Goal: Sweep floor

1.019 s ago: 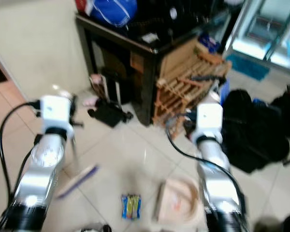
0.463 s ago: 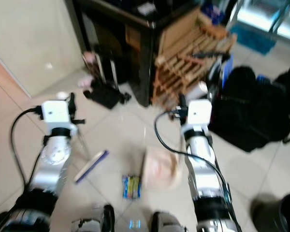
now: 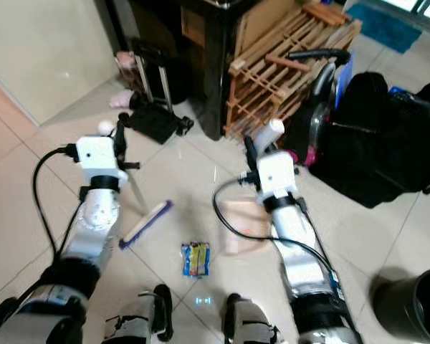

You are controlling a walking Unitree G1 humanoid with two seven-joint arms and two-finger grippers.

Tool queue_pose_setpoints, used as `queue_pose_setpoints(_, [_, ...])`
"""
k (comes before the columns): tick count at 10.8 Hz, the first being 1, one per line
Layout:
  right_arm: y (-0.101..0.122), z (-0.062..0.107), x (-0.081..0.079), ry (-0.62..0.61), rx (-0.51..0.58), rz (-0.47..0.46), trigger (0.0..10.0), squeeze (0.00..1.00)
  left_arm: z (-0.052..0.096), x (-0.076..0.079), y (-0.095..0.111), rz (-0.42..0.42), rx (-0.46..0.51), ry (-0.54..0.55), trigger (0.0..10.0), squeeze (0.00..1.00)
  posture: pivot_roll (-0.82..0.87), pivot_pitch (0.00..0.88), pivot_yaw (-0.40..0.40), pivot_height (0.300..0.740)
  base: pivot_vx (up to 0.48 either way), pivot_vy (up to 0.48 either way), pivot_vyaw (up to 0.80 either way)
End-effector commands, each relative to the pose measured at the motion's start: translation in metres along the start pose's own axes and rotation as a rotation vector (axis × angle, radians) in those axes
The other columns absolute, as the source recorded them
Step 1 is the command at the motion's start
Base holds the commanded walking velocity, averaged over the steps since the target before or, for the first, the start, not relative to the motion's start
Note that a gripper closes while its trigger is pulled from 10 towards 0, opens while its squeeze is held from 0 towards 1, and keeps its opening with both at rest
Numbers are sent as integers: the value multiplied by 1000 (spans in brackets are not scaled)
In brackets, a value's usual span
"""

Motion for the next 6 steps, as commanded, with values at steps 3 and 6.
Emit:
queue_pose_setpoints(3, [1, 15, -14, 68, 43, 75, 10000, 0, 10, 6, -11, 41, -27, 49, 10000, 0, -48, 345, 13, 740, 0, 0, 0])
queue_pose_setpoints(6, [-4, 34, -24, 106, 37, 148, 10000, 0, 16, 15, -11, 74, -30, 144, 10000, 0, -56, 330, 12, 740, 0, 0, 0])
Point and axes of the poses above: a point about 5 cm out from each wrist's last joint towards the gripper, its own z axis pointing back from the gripper into the wrist, its own y axis along the axis of the wrist's last joint, x = y × z, the point moved 4 cm from there along -z, pointing out of the wrist towards the gripper, and after that the axes turned 2 degrees about z, right-handed, at the moved point
